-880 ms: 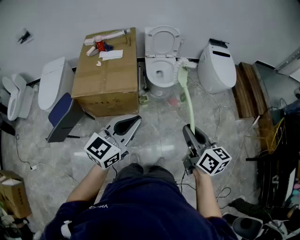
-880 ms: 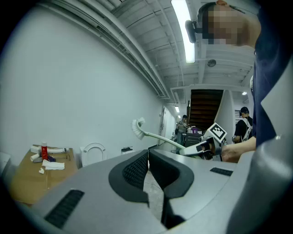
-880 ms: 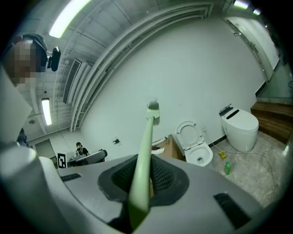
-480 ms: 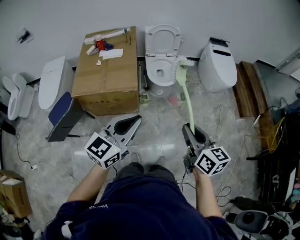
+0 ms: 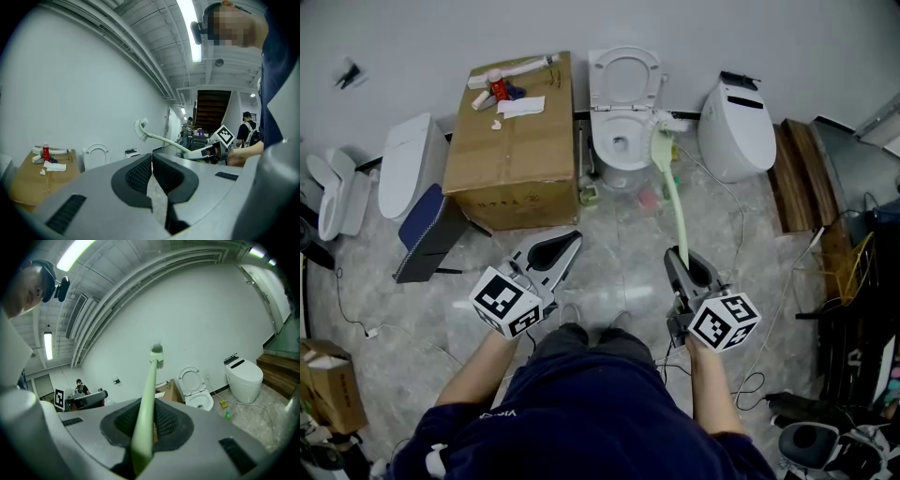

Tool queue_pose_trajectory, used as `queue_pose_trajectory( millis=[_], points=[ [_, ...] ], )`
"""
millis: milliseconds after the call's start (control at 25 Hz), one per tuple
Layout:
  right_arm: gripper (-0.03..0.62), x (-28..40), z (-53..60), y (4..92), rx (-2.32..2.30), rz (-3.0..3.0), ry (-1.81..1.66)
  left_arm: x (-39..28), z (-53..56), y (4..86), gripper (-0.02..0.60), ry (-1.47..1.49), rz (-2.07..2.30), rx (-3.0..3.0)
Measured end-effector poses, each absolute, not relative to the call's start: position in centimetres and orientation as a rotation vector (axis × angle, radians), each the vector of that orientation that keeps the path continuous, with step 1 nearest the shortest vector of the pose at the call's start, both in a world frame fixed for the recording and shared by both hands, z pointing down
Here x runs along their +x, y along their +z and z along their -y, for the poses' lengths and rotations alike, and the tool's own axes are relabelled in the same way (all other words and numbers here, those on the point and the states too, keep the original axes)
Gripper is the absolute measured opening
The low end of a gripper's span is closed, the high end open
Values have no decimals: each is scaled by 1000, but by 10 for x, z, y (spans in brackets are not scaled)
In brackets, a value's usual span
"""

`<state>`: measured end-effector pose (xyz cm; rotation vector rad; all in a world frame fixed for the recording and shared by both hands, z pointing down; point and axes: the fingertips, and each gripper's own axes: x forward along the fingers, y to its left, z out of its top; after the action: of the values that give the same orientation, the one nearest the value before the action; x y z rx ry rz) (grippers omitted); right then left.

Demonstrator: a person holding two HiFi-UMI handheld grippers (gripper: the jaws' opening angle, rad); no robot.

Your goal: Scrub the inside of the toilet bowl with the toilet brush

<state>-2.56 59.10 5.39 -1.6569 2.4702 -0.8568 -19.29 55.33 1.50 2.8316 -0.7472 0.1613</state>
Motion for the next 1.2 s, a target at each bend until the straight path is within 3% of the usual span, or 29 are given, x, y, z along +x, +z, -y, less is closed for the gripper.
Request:
queue_pose_trajectory(
  millis=[1200],
  points=[
    [60, 88, -600, 68, -1547, -2490, -876, -87, -570, 12, 35, 174, 867, 2833]
  ],
)
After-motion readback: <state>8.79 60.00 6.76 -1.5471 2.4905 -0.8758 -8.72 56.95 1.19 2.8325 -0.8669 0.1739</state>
